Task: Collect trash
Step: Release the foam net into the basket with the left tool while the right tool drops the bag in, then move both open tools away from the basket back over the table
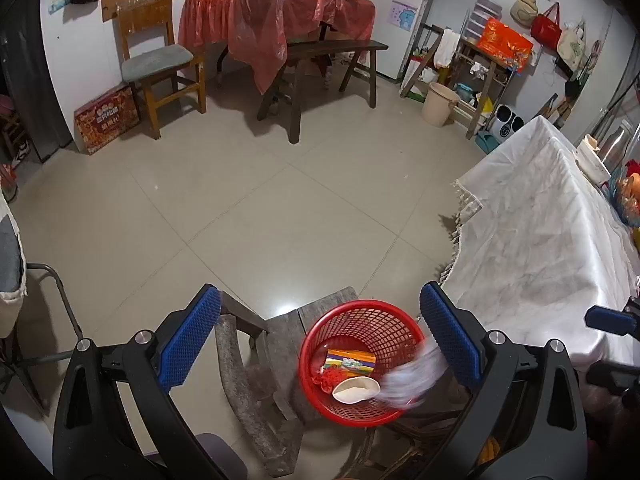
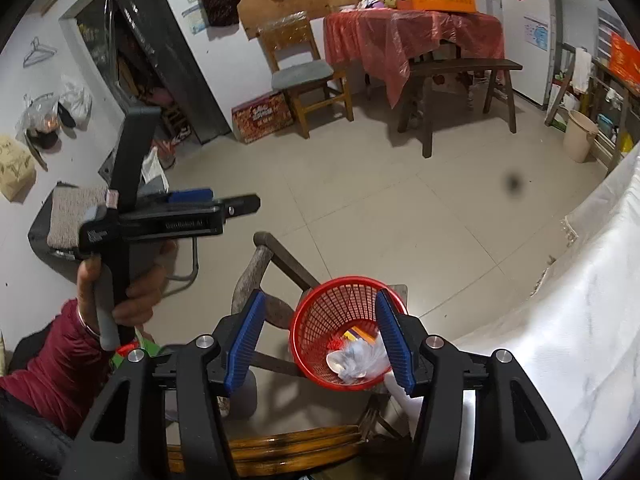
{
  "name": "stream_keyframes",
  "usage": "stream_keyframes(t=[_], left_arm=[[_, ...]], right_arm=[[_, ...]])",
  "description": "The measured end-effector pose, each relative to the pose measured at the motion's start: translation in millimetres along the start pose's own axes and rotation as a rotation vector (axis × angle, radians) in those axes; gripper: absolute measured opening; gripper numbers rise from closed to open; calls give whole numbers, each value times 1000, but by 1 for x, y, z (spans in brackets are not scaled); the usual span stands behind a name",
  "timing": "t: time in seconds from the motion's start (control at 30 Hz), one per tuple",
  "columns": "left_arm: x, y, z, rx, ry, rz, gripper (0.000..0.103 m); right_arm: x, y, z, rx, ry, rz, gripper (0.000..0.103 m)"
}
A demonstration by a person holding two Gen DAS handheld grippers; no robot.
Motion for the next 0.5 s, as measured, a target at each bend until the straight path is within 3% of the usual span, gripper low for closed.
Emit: stream_keyframes(t=[0.5], left_arm=[[-8, 17, -6, 30, 18, 20, 96]], right_arm=[[-57, 28, 17, 75, 116, 59, 62]])
Point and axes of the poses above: each gripper's, at about its wrist camera, not at the fingertips, and x roughly the way its jaws point, y to its right, z to its underside, the point moved 1 cm from there along x, roughly the way its jaws point, and after that the axes turned 2 degrees about z, right-handed, at the moved point
